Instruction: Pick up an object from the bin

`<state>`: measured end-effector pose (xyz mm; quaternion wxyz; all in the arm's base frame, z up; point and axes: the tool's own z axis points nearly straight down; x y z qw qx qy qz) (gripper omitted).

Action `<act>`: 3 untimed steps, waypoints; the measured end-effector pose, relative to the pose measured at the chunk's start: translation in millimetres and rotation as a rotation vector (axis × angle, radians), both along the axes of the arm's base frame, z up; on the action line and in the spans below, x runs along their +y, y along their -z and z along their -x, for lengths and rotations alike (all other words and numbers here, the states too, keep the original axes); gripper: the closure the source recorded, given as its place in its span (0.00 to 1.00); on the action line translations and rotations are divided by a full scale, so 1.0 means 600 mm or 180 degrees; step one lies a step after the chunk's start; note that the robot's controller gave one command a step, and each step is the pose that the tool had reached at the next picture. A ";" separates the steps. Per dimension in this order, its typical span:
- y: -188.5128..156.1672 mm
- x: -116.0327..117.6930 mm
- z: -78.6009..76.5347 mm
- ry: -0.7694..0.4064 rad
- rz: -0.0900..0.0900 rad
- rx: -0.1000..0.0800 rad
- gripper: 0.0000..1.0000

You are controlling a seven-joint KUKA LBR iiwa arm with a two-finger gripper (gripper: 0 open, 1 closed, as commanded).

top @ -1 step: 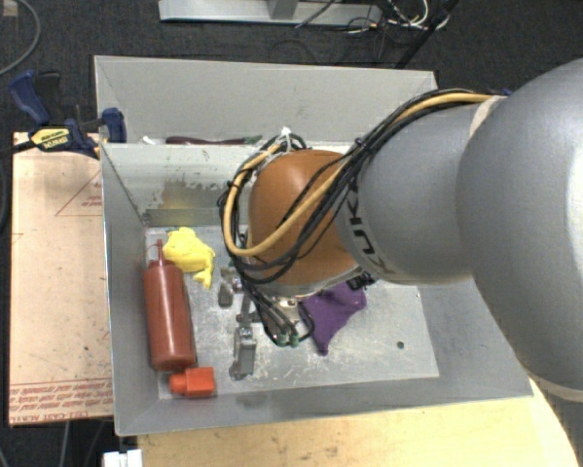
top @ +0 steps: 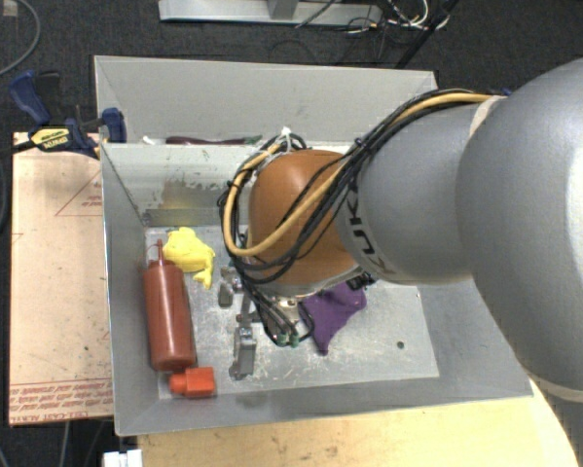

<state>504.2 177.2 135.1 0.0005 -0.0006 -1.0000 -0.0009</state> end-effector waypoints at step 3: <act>0.071 -0.126 0.008 0.0217 -0.0003 0.0004 0.00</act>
Offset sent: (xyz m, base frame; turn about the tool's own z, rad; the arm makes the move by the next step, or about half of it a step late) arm -0.0046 -0.0758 -0.0418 0.0666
